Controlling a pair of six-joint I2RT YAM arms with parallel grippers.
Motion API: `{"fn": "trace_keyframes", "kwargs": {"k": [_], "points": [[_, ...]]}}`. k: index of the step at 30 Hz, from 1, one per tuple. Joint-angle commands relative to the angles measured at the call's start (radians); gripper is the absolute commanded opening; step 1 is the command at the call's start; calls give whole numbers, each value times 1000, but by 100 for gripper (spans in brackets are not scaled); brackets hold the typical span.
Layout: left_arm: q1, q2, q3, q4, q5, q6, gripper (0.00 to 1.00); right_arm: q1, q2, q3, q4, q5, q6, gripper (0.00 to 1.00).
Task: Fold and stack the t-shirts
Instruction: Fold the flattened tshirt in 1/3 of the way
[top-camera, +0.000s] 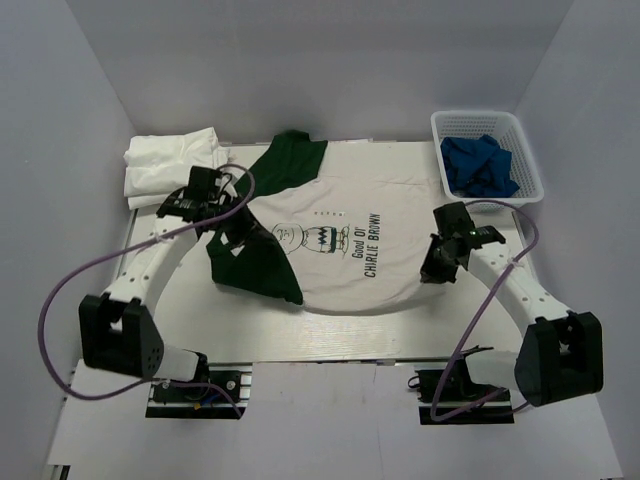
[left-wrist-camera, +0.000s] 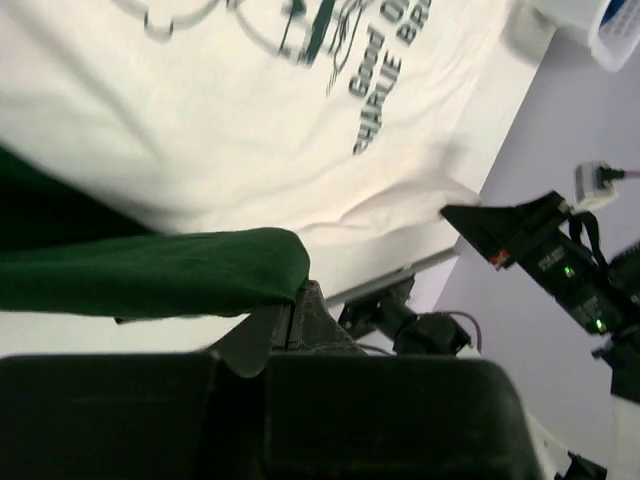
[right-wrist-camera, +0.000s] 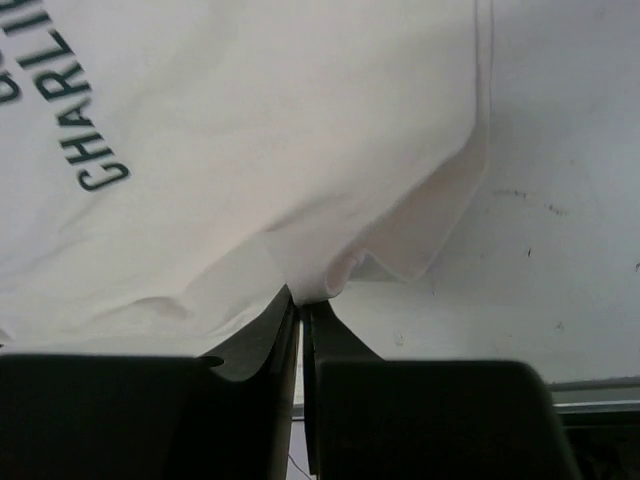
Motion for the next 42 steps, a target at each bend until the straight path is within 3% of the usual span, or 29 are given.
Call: {"fn": "trace_keyframes", "kwargs": {"k": [1,10,16,33,40,42], "points": [[6,133,137,123,-21,39,0,-1,60,97,28,41,-41,7],[16,517,565,59,-78,111,0,-29,190,292,61,145,-31,7],[25,648,744,48,-99,141,0,-55,278,362,42,178,-24,8],[72,779,863,148,-78,163,0,-121,339,350,60,222,33,12],[83,855,881,261,-67,140,0,-150,425,391,119,213,44,25],[94,911,938,280,-53,140,1,-151,445,428,113,204,42,35]]}}
